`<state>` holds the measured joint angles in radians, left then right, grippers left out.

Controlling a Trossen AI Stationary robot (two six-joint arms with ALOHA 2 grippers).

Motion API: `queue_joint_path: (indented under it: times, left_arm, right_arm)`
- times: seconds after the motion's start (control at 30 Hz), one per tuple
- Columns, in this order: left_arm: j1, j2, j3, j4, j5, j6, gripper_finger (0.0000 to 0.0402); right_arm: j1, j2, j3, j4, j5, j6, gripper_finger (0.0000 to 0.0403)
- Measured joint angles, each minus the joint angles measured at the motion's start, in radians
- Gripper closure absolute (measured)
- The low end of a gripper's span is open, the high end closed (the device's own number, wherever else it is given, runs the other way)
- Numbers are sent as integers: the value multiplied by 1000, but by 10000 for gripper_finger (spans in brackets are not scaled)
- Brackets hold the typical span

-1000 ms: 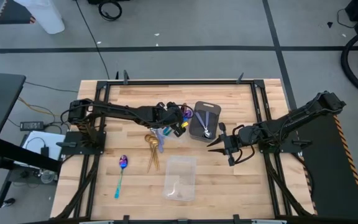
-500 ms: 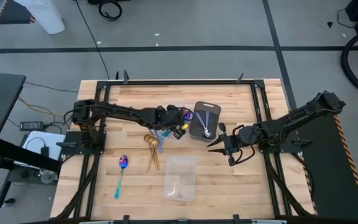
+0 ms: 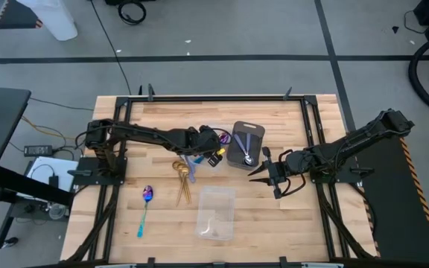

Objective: Sort silverware by color (type)
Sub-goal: Put the gold spoon into the bottom transparent bin

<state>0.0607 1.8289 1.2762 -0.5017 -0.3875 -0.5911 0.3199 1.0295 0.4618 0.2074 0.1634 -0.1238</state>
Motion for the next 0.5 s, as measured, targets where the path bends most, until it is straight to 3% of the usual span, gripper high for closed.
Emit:
queue_joint_path:
  times: [0.5]
  left_arm:
    - [-21,-87,0,-33,19,2,285]
  right_arm:
    - [0,0,0,0,0,0,309]
